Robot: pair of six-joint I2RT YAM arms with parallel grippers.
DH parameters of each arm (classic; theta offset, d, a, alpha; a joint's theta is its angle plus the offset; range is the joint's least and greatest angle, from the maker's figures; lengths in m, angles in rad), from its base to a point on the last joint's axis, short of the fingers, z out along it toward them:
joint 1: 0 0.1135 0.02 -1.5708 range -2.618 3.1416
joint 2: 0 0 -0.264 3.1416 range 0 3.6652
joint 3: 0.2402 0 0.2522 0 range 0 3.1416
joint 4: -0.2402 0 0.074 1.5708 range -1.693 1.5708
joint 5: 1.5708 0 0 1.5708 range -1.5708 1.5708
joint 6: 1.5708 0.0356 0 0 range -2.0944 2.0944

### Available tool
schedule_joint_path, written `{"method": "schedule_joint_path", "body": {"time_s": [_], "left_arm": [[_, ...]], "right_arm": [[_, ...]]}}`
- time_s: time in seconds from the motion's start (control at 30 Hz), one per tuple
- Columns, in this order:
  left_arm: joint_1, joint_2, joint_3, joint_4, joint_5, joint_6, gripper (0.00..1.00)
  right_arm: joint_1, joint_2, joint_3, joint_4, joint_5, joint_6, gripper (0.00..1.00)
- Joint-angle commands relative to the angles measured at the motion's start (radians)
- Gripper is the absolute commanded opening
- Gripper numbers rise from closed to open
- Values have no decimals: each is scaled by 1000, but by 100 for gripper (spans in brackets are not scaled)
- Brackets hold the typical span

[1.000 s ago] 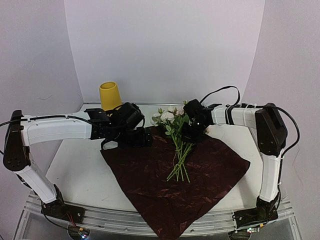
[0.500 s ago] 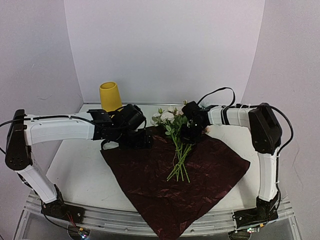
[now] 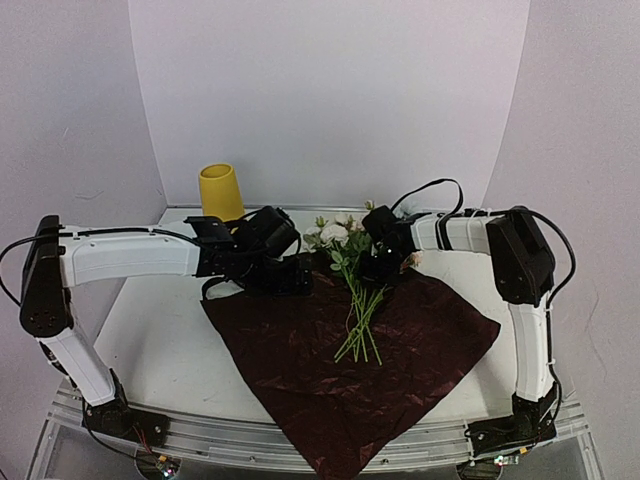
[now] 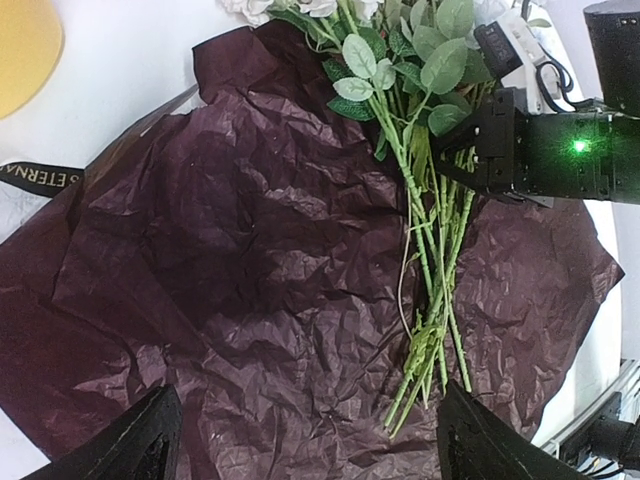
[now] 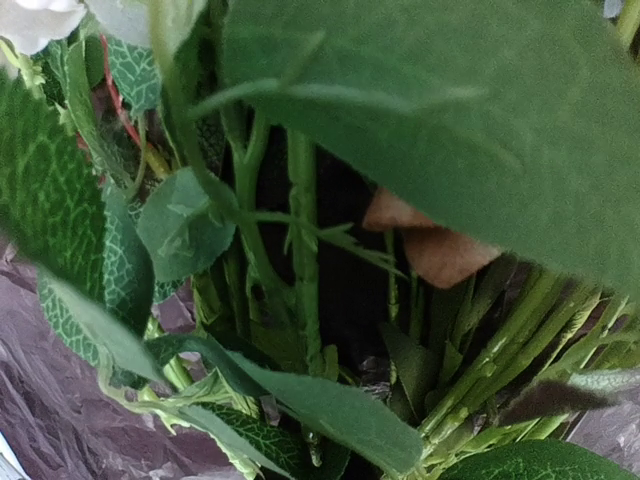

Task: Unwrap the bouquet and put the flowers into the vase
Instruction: Pick up the fake flower from the wrapping paper.

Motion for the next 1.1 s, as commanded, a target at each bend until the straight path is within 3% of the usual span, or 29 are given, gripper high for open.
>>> {"method": "schedule_joint_path", "body": {"time_s": [0.0, 0.33, 0.8, 0.97, 1.07], "left_arm": [[3, 17, 70, 4, 6, 11, 89], [2, 99, 145, 6, 32, 9, 89], [1, 207, 243, 45, 274, 83, 88], [0, 287, 288, 60, 434, 108, 71], [-4, 315, 299, 61, 462, 102, 66]], "right_arm": [[-4, -106, -17, -46, 2, -20, 0], [-4, -311, -128, -45, 4, -22, 0], [-8, -300, -176, 95, -221, -65, 8], [-15, -274, -158, 118, -202, -78, 6], [-19, -270, -150, 141, -177, -95, 6]]}}
